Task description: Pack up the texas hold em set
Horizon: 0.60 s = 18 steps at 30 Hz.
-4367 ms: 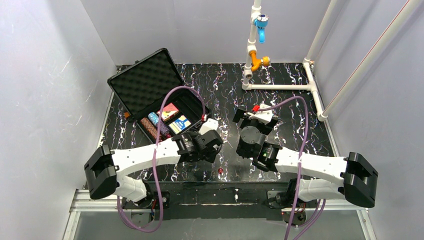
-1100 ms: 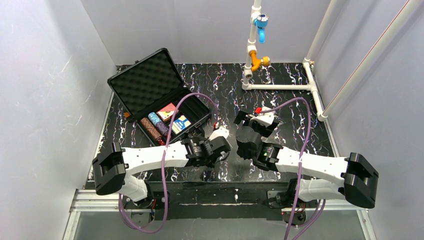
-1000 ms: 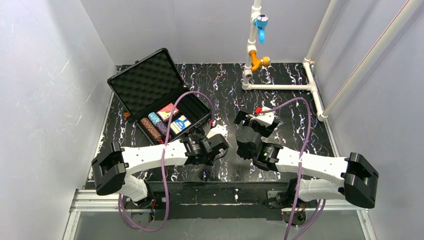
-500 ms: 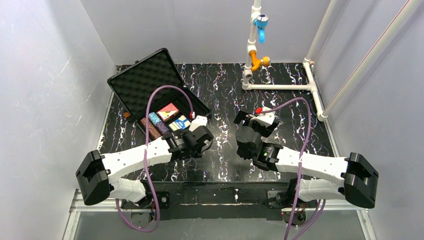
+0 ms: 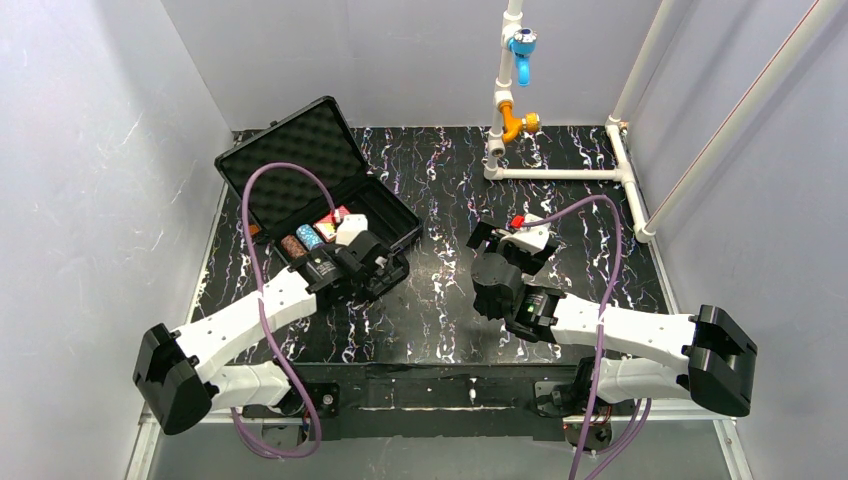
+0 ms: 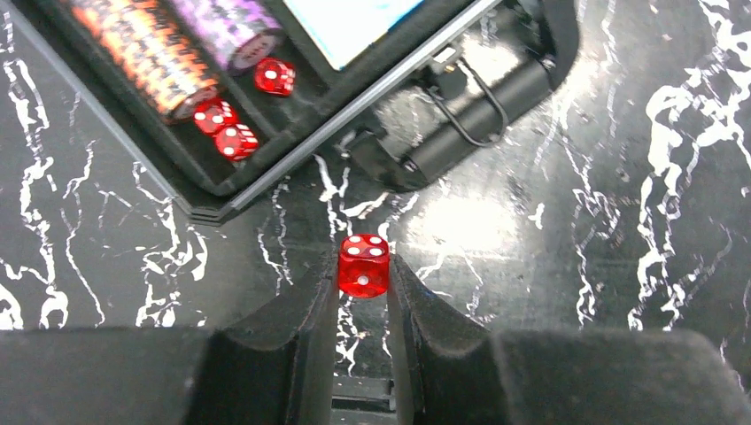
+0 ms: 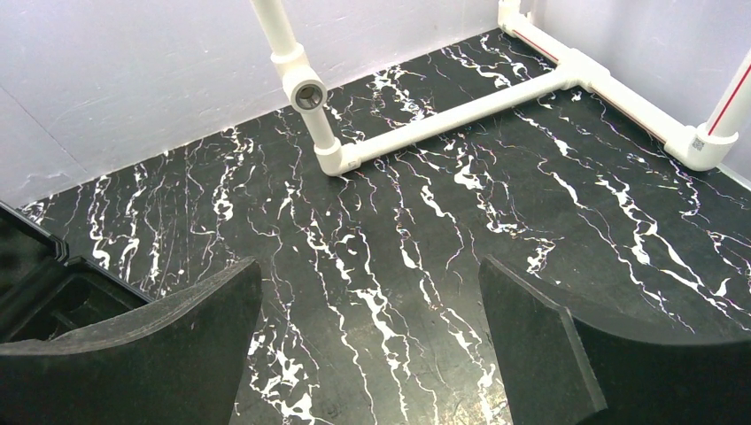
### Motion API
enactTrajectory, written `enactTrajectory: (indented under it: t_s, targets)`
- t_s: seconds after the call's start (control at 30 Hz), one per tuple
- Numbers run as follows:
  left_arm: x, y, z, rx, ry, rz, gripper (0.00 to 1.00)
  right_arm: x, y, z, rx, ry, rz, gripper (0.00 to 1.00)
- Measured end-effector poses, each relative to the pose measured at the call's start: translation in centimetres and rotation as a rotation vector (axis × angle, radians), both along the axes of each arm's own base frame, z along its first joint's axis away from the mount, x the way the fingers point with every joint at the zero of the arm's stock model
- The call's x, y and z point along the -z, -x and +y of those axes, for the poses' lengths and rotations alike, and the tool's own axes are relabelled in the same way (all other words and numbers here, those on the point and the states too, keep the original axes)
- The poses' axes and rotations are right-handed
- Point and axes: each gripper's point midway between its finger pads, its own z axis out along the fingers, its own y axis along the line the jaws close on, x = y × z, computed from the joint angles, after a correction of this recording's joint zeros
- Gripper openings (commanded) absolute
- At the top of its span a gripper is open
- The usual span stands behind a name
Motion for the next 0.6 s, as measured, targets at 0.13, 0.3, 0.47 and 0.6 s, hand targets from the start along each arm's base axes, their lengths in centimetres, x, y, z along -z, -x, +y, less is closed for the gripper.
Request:
enactTrajectory:
  t_s: [0.13,0.3,0.47,0.6]
  targets:
    - [0.0,-0.7,1.9,-0.082,-0.003,0.009,0.0,0.0,0.0,0.0,-0.001,0.0,0.0,1.0]
    - [0.3,-1.3,3.7,-0.157,-0.004,0.028,0.0,0.1,0.0,0.0,-0.001,0.009,0.005,1.0]
    - [1.0,-1.8,4.6,-0.205,-0.01,0.059,0.0,0.2,0.1,-0.1,-0.001,0.011,0.006,1.0]
    - [1.6,-2.5,5.0,-0.23,-0.007,0.077,0.0,0.2,0.1,0.0,-0.002,0.011,0.006,1.0]
